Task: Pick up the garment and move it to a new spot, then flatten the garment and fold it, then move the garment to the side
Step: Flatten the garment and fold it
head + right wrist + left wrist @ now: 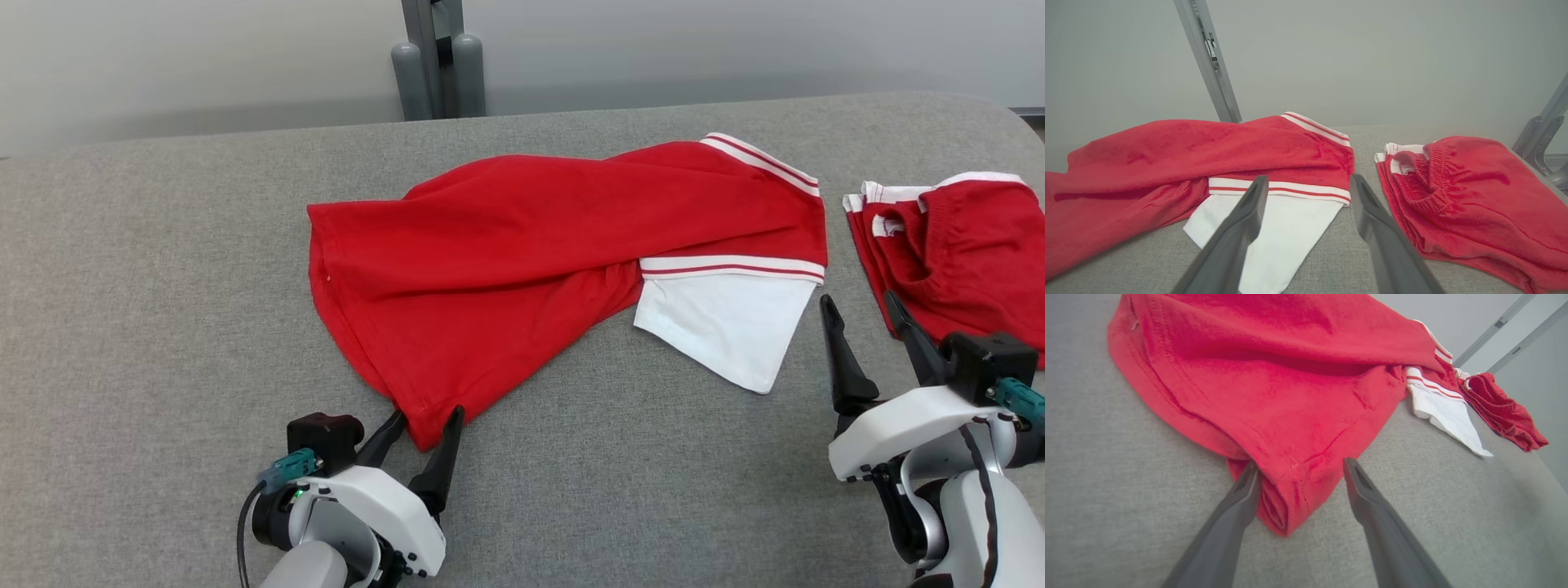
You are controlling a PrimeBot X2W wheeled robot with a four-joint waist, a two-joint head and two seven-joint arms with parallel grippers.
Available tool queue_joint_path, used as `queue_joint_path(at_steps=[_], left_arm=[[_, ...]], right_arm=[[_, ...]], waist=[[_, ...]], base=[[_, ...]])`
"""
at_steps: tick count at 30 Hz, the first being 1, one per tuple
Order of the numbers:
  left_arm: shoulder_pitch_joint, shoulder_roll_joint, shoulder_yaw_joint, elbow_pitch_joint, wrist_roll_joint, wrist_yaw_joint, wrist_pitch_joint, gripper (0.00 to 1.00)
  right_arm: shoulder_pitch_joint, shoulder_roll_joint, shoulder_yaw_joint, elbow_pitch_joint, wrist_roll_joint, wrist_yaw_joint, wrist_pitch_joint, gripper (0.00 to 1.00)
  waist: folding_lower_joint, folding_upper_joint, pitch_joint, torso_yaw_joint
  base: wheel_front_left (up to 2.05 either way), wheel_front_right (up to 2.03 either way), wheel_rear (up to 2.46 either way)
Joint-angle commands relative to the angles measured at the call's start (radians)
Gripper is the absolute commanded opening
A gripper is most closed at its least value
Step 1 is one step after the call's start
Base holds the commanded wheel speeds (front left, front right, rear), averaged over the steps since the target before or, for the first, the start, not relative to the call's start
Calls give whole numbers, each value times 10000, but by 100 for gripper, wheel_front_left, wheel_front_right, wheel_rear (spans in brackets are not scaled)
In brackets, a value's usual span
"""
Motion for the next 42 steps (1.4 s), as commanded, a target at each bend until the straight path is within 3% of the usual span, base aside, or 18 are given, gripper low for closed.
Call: queue_joint_path(at_steps=[1,12,18,29,38,42], left_arm=[[-189,58,-32,31,124,21,-106,100],[113,336,-403,-1016,694,685,40,100],[663,617,-627,-2119,844,1159,758,93],[897,728,-872,-3186,985,1448,1117,93],[624,743,-394,-2683,652,1735,1082,93],[366,725,-164,-2070,397,1621,988,93]], right_arm=[[127,-4,-39,-108,-70,-1,40,100],[402,111,-118,-449,-135,-1,194,100],[424,138,-115,-511,-143,-1,204,100],[366,169,-106,-481,-138,-1,206,100],[279,175,-115,-432,-123,-3,180,100],[285,179,-169,-439,-160,-1,186,100]], waist=[[0,0,-31,-4],[0,0,-98,45],[0,0,-69,84],[0,0,-12,54],[0,0,19,-58],[0,0,70,-81]], base=[[0,0,0],[0,0,0],[0,0,0],[0,0,0],[0,0,0],[0,0,0]])
